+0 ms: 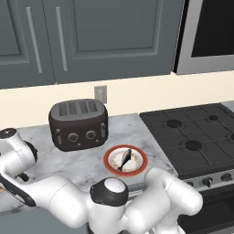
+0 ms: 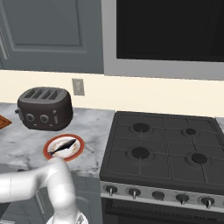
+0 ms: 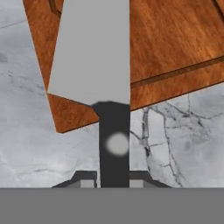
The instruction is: Pick up the knife from the drawer and place it on the cutting board. Then place the meat from the plate to the cutting board.
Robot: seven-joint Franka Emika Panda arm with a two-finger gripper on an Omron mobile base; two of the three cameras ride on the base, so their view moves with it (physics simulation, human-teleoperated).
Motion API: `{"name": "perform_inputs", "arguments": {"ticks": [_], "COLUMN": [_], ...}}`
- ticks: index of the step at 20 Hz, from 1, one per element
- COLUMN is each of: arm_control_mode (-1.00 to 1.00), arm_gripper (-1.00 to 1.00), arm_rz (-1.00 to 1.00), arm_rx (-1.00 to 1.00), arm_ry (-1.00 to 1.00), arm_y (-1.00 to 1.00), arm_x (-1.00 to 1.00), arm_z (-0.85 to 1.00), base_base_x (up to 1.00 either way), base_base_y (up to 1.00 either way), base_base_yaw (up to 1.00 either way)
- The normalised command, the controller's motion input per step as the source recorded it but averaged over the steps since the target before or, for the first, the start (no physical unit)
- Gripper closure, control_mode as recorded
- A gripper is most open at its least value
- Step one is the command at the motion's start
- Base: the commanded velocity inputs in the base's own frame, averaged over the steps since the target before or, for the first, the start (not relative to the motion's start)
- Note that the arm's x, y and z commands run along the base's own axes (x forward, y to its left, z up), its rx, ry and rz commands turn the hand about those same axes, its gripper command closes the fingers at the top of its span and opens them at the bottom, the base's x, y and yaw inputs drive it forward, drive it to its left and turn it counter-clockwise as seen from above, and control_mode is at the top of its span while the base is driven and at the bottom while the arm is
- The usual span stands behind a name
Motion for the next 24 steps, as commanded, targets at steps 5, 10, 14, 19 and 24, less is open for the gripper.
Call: {"name": "perform_inputs", "arguments": {"ticks": [5,10,14,19,24], "arm_control_mode": [-1.0,-1.0,-1.0,-1.0,-1.0], "arm_gripper": [1.0,1.0,1.0,-1.0,-1.0], "arm_rz": [0.02,0.0,0.0,0.02,0.05], "arm_rx": [0.0,0.0,0.0,0.0,0.06], "arm_ry": [0.0,0.0,0.02,0.02,0.0], "arm_y": [0.32,0.46,0.48,0.24,0.0], "arm_x": [0.14,0.17,0.2,0.17,0.16], "arm_z": [-0.2,-0.03,0.0,-0.1,-0.07], "base_base_x": [0.0,0.0,0.0,0.0,0.0], "base_base_y": [0.0,0.0,0.0,0.0,0.0], "base_base_yaw": [0.0,0.0,0.0,0.0,0.0]}}
